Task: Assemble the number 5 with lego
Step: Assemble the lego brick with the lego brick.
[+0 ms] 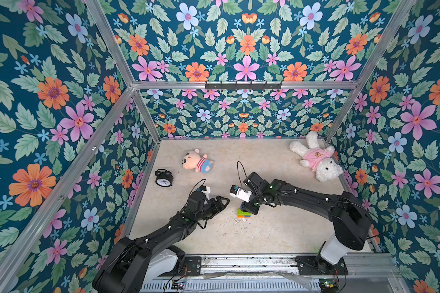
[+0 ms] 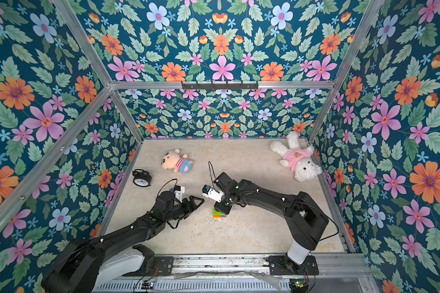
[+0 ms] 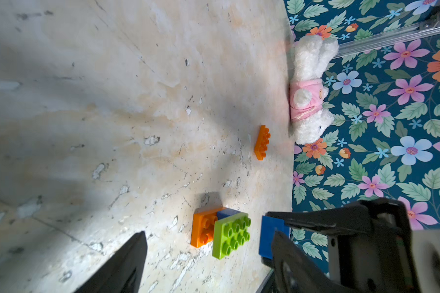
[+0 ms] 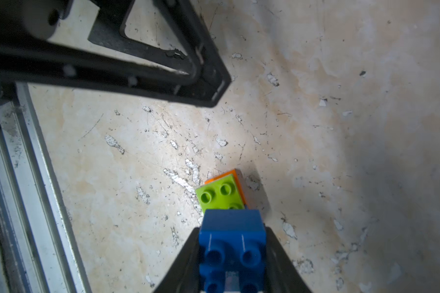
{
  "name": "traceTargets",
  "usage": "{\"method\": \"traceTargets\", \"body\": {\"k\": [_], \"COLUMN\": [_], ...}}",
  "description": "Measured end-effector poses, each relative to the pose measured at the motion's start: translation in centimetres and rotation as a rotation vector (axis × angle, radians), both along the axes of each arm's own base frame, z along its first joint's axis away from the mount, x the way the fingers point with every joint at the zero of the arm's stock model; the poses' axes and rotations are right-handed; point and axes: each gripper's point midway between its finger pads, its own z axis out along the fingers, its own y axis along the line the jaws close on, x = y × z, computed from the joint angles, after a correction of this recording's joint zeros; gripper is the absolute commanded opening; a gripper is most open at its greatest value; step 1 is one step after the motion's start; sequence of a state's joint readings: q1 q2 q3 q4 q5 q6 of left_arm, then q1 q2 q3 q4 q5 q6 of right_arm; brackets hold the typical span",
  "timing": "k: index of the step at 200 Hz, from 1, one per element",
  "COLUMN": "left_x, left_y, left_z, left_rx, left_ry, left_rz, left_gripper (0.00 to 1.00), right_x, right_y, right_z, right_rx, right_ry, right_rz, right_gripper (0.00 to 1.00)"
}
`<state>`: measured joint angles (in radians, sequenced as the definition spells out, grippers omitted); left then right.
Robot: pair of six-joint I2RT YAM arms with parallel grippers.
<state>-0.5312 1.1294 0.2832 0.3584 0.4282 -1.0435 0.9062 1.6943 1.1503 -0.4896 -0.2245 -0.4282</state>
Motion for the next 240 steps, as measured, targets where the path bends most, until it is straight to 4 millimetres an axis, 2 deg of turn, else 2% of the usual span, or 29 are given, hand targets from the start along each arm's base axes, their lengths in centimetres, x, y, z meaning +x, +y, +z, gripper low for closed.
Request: {"method": "traceTargets", "body": {"k": [44, 102, 174, 240], "left_x": [0.1, 0.4, 0.3, 0.4], "left_y": [-0.3, 0.0, 0.5, 0.5], "left_z": [-1.0, -0.6, -1.1, -1.1], "left_rx": [-0.01, -0.015, 0.01, 0.022], "left_ry": [0.043, 0.032, 0.045, 0.04], "left_rz": [0.003, 0.034, 0.052, 0.048], "left_gripper": [0.77, 0.78, 0.8, 0.81], "right_x": [0.0, -0.3, -0.5, -0.2], "right_y": [0.5, 1.2, 0.4, 0.6], "right_z": [-0.9, -1.4, -1.9, -2.2], "right_rx": [-0.028, -0.054, -0.107, -0.129], "right_ry": [-0.022, -0.022, -0.033, -0.036], "right_rz": [0.089, 0.137, 0.145, 0.135], "right_gripper": [0.25, 0.27, 0.29, 0.38]}}
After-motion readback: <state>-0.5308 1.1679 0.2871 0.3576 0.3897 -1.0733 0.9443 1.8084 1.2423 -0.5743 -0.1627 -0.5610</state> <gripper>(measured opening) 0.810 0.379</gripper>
